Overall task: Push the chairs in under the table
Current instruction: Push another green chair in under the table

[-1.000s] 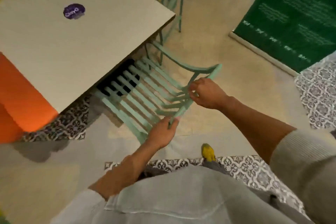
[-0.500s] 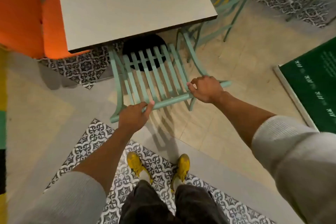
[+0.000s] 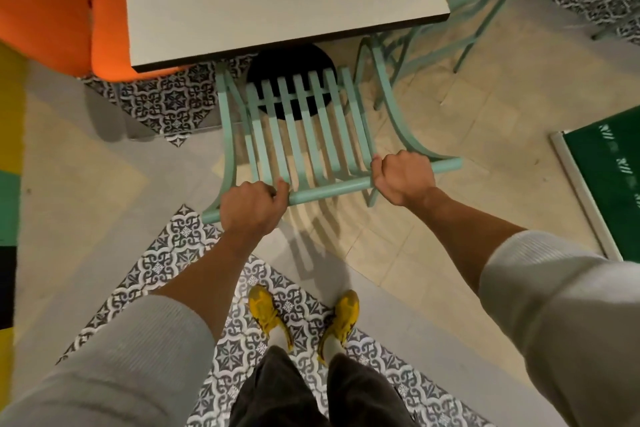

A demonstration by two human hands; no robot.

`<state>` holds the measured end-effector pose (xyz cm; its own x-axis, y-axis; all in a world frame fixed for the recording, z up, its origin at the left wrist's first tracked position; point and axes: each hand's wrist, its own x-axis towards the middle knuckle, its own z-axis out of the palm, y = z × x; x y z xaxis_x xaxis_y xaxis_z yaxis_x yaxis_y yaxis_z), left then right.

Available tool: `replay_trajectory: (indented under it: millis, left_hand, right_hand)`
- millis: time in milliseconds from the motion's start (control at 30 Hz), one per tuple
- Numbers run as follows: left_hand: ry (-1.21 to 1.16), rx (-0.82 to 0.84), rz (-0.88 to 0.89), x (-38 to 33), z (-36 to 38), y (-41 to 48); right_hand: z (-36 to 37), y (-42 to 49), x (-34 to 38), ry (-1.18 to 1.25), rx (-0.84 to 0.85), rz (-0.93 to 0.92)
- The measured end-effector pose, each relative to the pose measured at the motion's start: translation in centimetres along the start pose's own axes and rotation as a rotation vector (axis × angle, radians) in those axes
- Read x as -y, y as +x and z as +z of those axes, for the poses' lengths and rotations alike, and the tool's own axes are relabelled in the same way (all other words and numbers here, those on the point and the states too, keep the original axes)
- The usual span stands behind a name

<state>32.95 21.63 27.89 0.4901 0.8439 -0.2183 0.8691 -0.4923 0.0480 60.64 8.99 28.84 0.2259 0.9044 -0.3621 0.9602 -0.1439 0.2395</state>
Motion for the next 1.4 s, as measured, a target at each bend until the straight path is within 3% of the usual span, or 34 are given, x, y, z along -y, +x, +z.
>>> replay_trajectory:
  millis: [67,300,533,900,967,1033,1067,1233,1400]
  left_hand:
    - [0.023,-0.004,0.019,0.1,-0.2,0.8]
    - [0.116,-0.034,0.098,1.0,-0.5,4.1]
    - [0.201,0.093,0.140,1.5,-1.3,3.8]
    - [0.005,0.137,0.029,2.1,-0.7,5.1]
    - [-0.010,0.234,0.051,2.1,-1.5,5.1]
    - [-0.042,0.486,0.116,2.1,-3.0,4.7]
    - [0.023,0.439,0.177,2.5,-2.8,4.8]
    - [-0.085,0.688,0.077,0.5,-5.2,7.0]
    - [-0.128,0.625,0.213,-5.9,-10.2,10.2]
  right_hand:
    - [0.0,0.5,-0.1,-0.072,0.005,-0.039]
    - [-1.1,3.6,-0.6,0.009,-0.043,-0.005]
    - [-0.8,3.5,-0.5,-0.036,-0.030,-0.039]
    - [-1.5,3.6,-0.8,-0.058,0.015,-0.104]
    - [-2.0,3.4,-0.9,-0.018,0.036,-0.114]
    - [-2.7,3.4,-1.4,0.080,0.081,-0.119]
    - [-3.0,3.2,-1.8,0.122,0.101,-0.105]
    - [-5.3,1.8,-5.1,0.449,0.134,0.049]
    - [-7.1,1.6,-12.4,0.488,0.008,0.130]
